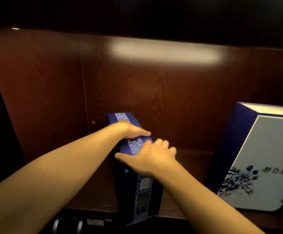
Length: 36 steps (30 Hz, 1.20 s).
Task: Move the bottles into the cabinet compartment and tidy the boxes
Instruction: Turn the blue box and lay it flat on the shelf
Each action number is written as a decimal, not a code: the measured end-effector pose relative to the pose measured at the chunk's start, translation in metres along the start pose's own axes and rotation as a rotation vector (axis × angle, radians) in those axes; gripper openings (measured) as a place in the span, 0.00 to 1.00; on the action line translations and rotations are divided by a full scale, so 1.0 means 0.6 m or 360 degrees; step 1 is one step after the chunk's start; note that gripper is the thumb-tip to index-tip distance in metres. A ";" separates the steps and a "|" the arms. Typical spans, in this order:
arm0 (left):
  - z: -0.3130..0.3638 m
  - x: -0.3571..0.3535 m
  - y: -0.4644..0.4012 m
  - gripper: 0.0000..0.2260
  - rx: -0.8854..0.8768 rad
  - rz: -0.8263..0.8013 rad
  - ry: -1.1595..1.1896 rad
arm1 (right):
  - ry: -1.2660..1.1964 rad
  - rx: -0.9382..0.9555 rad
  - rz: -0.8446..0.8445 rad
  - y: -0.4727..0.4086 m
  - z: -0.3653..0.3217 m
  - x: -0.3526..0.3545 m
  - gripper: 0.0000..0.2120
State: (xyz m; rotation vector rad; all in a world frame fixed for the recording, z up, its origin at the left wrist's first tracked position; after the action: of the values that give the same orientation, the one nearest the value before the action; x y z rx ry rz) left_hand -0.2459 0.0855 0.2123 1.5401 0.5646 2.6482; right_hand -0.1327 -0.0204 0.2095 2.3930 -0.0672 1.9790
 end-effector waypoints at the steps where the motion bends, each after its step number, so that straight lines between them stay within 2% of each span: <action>1: 0.003 -0.002 0.000 0.64 0.0016 0.0031 0.0001 | -0.0088 0.0027 -0.0004 0.016 -0.006 -0.003 0.61; 3: 0.015 -0.009 -0.003 0.71 -0.0025 0.0081 -0.0082 | -0.0268 0.0100 -0.0030 0.043 -0.016 -0.012 0.56; 5: 0.030 -0.017 -0.011 0.73 -0.0116 0.0085 -0.0251 | -0.0374 0.0230 -0.0055 0.060 -0.024 -0.023 0.47; 7: 0.042 -0.020 -0.019 0.70 -0.0235 0.0069 -0.0387 | -0.0471 0.0377 -0.0060 0.063 -0.021 -0.027 0.34; 9: 0.049 -0.022 -0.025 0.65 -0.0339 0.0031 -0.0466 | -0.0525 0.0495 -0.0047 0.054 -0.004 -0.018 0.27; 13: 0.053 -0.022 -0.033 0.60 -0.0482 -0.0086 -0.0551 | -0.0441 0.0493 0.0159 -0.001 0.061 0.031 0.21; 14: 0.052 -0.021 -0.033 0.59 -0.0518 -0.0106 -0.0571 | -0.0360 0.0485 0.0210 -0.019 0.076 0.044 0.23; 16: 0.049 -0.015 -0.035 0.57 -0.0578 -0.0142 -0.0592 | -0.0160 0.0492 0.0212 -0.060 0.099 0.063 0.34; 19: 0.041 -0.006 -0.038 0.57 -0.0684 -0.0244 -0.0630 | 0.0071 0.0579 0.0112 -0.121 0.116 0.076 0.50; 23: 0.023 0.008 -0.036 0.56 -0.0847 -0.0374 -0.0664 | 0.0250 0.0705 -0.0077 -0.185 0.106 0.065 0.64; 26: 0.009 0.017 -0.026 0.52 -0.0986 -0.0401 -0.0813 | 0.0339 0.0806 -0.0175 -0.214 0.082 0.051 0.67; 29: -0.007 0.015 -0.010 0.50 -0.1032 -0.0212 -0.0899 | 0.0255 0.0844 -0.0322 -0.227 0.067 0.022 0.66; 32: -0.045 0.017 0.001 0.56 -0.0859 0.0146 -0.0878 | 0.0146 0.0847 -0.0242 -0.226 0.072 0.000 0.63; 34: -0.077 0.024 0.004 0.61 -0.0683 0.0256 -0.0851 | 0.0130 0.0836 -0.0165 -0.221 0.076 -0.003 0.63; 36: -0.095 0.026 0.007 0.62 -0.0623 0.0289 -0.0839 | 0.0123 0.0798 -0.0128 -0.211 0.080 -0.003 0.63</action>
State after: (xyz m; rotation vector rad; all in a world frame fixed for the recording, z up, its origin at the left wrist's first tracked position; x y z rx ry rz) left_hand -0.3013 0.0682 0.2012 2.0933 -0.1195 2.1234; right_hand -0.0788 0.1035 0.1990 2.5231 0.5853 2.2602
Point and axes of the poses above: each hand's wrist, its own y-axis away from the middle knuckle, its own x-axis out of the back of the hand, z = x × y, the point moved 6 cm from there along -y, towards the middle knuckle, and after that the axes turned 2 degrees about -y, right-handed, at the moved point
